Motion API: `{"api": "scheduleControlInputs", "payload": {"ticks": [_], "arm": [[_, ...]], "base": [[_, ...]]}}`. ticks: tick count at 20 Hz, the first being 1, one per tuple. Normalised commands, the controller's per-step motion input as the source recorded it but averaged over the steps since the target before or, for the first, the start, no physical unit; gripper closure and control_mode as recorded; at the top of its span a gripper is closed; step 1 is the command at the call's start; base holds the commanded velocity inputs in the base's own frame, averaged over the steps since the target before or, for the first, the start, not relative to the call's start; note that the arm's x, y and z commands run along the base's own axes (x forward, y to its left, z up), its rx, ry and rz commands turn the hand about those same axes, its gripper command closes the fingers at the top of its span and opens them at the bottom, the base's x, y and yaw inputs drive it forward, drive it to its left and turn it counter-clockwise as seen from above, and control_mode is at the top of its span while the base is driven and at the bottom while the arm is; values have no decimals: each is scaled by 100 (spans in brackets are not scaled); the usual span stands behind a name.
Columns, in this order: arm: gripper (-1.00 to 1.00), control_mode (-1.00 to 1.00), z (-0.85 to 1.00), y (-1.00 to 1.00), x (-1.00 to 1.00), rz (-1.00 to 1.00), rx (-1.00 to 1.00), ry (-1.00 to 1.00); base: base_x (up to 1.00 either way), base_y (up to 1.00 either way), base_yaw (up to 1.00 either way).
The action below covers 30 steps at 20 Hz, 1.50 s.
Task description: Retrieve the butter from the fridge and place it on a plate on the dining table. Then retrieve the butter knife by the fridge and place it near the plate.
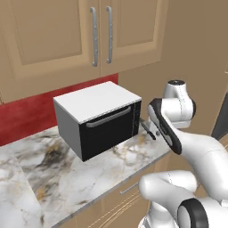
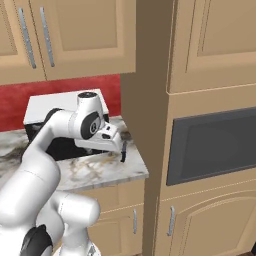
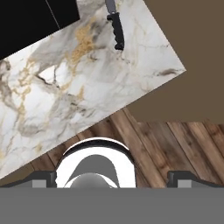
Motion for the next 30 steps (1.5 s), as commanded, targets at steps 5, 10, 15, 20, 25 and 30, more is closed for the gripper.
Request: {"api": "scheduleControlInputs", "payload": {"ticks": [5,10,15,20,25,30], "arm": [[-100,-100,-39,0,49,9,0,-1],[-100,-100,-32,-10,37,8,0,-13],[-100,-100,-24,-7,16,2,0,-8],[-100,-100,-28,0,24,0,0,-6],[-100,-100,-29,0,32,0,0,-4],[-100,-100,-13,-1,23,0,0,0]], "base": [[0,0,0],[0,0,0],[0,0,0],[0,0,0],[0,0,0],[0,0,0]]}}
